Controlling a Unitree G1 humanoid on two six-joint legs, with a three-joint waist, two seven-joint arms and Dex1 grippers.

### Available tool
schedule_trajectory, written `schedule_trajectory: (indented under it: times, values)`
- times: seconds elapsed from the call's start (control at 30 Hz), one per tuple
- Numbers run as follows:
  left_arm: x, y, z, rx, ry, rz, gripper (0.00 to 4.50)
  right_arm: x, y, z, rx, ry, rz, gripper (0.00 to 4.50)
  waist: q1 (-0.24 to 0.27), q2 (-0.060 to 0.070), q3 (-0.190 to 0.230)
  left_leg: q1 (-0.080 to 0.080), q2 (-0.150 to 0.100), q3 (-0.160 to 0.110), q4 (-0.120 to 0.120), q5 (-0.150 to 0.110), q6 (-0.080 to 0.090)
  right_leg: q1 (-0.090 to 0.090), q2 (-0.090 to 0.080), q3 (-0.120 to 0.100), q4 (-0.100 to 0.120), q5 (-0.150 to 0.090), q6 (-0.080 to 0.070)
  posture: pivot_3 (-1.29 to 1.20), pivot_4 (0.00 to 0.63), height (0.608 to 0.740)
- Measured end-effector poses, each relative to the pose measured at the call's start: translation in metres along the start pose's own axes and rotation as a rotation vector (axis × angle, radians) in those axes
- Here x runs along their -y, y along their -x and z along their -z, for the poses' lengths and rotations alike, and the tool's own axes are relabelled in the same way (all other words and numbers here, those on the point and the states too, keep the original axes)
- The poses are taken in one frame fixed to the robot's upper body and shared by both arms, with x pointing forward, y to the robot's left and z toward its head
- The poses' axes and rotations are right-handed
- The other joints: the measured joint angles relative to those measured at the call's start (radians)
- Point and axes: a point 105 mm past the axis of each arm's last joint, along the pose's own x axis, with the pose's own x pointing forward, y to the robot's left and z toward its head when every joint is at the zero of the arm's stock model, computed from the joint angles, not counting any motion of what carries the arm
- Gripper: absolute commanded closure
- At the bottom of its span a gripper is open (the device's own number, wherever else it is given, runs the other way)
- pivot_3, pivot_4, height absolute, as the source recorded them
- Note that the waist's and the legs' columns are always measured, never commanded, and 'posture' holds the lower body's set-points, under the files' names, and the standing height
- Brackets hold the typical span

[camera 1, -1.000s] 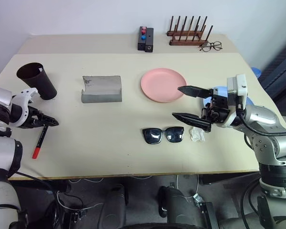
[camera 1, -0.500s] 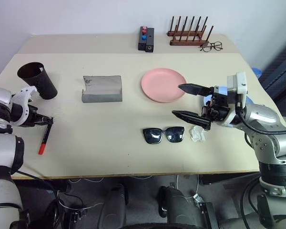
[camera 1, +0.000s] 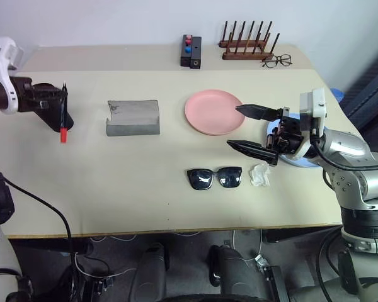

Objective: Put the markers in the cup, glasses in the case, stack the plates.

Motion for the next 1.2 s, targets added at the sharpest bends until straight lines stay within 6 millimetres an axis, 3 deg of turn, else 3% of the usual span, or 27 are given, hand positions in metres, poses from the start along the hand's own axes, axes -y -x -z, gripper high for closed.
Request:
schedule_trajectory:
  times: [0.13,0.43,0.77,0.93,1.2]
  values:
    - [-0.009,0.007,-0.029,0.224,-0.067,-0.066,4.48,-0.001,-0.003,-0.001,0.006,0.006,-0.015,0.00,0.001,0.000,0.000,0.000,0.000,0.000,0.001,0.000,0.000,0.000,0.000,0.000,0.001,0.002,0.003,0.00,0.150,0.740]
    - [-0.028,0.030,-0.062,0.562,-0.344,-0.267,4.48,0.000,-0.003,-0.001,0.005,0.005,-0.008,0.00,0.003,0.000,0.000,0.001,0.000,0.001,0.001,0.000,0.000,0.001,0.000,0.000,0.001,0.002,0.003,0.00,0.150,0.740]
    - [-0.052,0.043,-0.047,0.673,-0.336,-0.421,4.48,0.000,-0.001,0.001,-0.006,0.001,0.009,0.00,0.004,0.000,0.000,0.001,0.000,0.001,0.001,0.000,0.000,0.001,0.000,0.000,0.001,0.002,0.003,0.00,0.150,0.740]
    - [-0.067,0.045,-0.015,0.656,-0.252,-0.477,4.48,0.001,0.003,-0.002,-0.007,0.012,0.027,0.00,0.001,0.000,-0.001,0.002,0.000,0.001,0.001,0.000,0.000,0.001,0.001,0.000,0.001,0.002,0.003,0.00,0.150,0.740]
    - [-0.069,0.032,0.008,0.690,-0.162,-0.492,4.48,0.001,0.003,-0.002,-0.009,0.011,0.029,0.00,0.006,-0.001,-0.001,0.002,0.000,0.001,0.001,0.000,0.000,0.002,0.000,0.000,0.001,0.002,0.003,0.00,0.150,0.740]
